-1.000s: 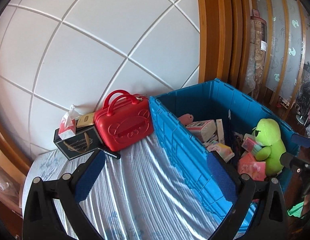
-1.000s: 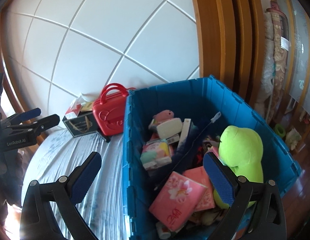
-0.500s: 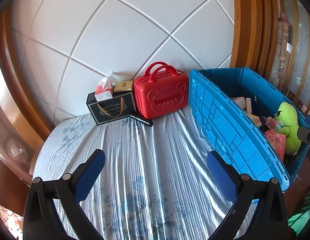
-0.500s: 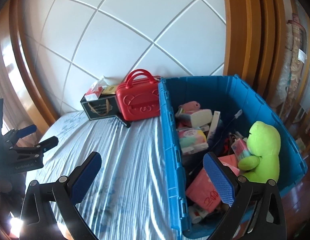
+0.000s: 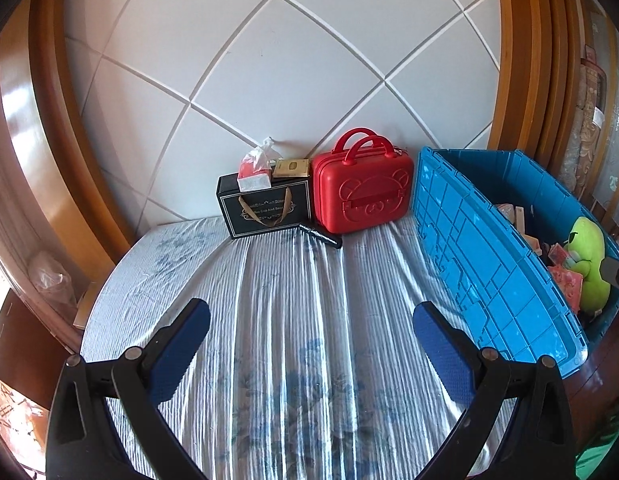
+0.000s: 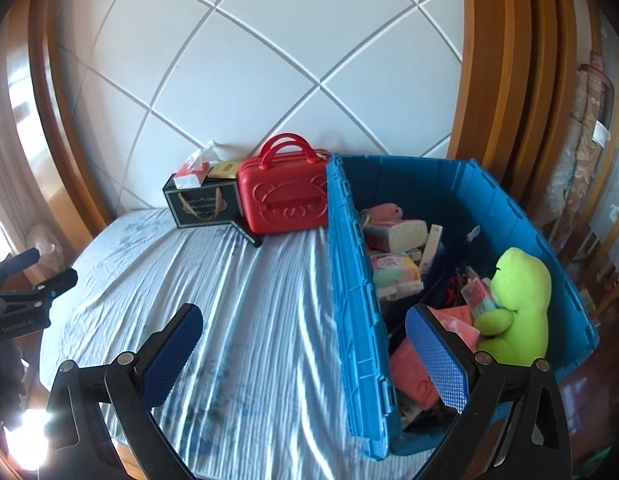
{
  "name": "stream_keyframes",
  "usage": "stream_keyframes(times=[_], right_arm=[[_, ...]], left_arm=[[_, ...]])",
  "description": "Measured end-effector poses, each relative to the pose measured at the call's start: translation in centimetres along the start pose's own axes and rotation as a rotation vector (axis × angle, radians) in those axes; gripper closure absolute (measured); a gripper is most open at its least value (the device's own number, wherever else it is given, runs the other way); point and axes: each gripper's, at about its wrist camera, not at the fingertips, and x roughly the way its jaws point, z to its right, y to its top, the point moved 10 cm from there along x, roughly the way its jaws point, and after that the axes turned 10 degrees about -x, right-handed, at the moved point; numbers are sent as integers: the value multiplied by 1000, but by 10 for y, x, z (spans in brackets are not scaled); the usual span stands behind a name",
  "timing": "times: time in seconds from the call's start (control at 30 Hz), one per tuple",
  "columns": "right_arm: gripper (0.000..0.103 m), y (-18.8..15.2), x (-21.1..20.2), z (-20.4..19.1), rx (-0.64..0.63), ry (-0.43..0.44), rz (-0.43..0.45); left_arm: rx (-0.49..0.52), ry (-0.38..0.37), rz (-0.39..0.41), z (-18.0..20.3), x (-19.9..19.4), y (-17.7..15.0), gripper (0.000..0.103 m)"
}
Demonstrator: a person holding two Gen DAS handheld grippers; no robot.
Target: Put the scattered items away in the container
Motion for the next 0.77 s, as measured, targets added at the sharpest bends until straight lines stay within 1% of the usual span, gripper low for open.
stream_keyframes(times=[0.33,0.57,0.77], right_arm=[[0,-3,-7,-6,14,-3,-2],[0,-6,-10,-4,21,-6,-3],[0,-7,-10,-7,18,2,-6]], left_arm=[[-29,-6,-44,-16,-1,-8,0],[-16,8,-12,-19,-8,-9,0],[-3,18,-10,-17,-9,-11,0]])
